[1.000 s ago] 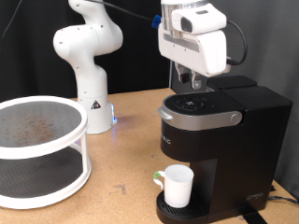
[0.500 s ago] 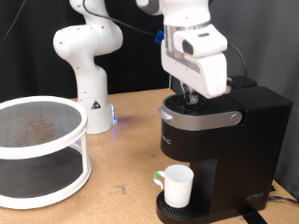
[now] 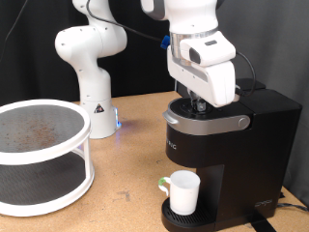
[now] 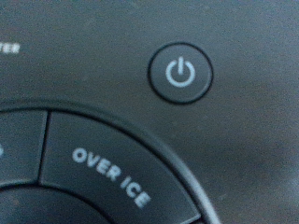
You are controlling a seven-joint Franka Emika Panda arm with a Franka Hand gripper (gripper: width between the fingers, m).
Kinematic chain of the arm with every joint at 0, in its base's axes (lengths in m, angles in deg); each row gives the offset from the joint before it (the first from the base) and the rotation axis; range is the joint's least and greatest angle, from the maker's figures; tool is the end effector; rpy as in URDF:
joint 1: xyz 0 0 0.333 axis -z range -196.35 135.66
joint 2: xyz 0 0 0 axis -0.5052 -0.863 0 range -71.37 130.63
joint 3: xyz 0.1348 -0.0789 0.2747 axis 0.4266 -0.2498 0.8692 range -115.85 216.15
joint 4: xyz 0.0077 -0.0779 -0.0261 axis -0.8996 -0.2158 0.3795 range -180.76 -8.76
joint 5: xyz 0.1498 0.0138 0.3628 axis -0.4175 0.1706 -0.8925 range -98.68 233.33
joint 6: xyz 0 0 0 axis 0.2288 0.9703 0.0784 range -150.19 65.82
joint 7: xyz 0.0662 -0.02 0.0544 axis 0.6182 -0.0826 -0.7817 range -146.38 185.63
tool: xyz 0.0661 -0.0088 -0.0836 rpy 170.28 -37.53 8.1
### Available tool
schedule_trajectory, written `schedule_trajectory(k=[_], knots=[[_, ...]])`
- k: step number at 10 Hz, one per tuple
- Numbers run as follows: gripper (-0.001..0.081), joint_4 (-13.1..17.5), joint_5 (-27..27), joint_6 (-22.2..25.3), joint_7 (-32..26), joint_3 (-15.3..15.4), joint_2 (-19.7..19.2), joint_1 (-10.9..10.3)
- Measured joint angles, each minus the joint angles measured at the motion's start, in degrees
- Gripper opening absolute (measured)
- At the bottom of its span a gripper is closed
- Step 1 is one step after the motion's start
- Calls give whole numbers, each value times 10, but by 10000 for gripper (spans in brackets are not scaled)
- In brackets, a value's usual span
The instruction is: Make a cup of coffee with the keurig machine
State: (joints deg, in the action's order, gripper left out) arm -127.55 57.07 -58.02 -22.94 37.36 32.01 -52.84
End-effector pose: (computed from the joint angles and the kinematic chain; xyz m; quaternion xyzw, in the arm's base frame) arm 0.5262 0.0970 0.4259 -0.9143 -0.3964 -0.0424 0.0717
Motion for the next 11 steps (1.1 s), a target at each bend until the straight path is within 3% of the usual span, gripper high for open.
schedule_trajectory(k=[5, 11], knots=[[3, 13, -1, 37, -8, 0, -6, 0], [3, 72, -1, 162, 6, -2, -39, 3]])
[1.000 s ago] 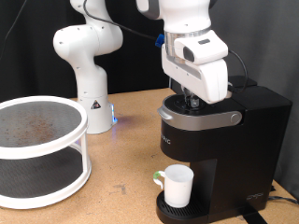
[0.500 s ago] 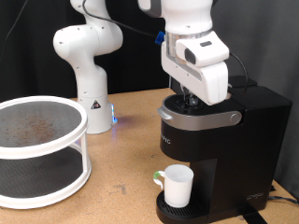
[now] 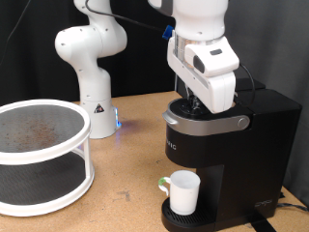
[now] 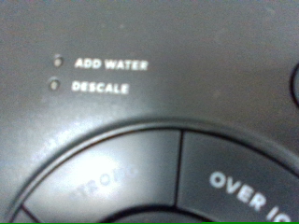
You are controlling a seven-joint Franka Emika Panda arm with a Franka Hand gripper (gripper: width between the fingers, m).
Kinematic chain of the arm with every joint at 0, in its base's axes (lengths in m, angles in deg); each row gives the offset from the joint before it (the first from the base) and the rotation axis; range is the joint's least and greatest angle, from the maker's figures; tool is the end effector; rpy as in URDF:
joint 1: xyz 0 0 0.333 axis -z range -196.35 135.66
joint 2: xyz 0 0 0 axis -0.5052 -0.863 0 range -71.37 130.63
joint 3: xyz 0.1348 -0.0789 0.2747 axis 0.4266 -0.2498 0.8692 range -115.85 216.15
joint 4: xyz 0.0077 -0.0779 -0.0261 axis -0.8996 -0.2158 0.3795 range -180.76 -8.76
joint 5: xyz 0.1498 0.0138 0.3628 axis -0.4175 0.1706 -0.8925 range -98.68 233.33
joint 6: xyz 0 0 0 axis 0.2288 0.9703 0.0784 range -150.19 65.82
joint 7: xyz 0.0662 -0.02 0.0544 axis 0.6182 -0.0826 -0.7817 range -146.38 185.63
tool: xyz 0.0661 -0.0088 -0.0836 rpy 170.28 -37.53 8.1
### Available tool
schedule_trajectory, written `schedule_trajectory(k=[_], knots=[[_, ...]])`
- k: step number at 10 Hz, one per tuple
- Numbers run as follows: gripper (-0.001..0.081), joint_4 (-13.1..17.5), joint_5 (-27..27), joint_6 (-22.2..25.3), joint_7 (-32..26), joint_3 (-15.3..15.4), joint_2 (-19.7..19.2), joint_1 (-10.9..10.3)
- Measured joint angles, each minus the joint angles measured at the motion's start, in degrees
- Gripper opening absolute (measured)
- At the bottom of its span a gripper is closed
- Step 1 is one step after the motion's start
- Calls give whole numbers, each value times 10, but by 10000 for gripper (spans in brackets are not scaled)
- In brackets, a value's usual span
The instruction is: Make a cup of coffee with the keurig machine
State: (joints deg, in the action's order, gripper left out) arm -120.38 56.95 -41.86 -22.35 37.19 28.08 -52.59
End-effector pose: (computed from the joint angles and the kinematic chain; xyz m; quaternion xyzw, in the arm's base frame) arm 0.5284 0.1012 0.4250 -0.9091 -0.3985 0.0641 0.1032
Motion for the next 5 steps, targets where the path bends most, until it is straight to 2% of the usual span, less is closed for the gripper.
schedule_trajectory(k=[5], knots=[[3, 37, -2, 55, 7, -1, -25, 2]])
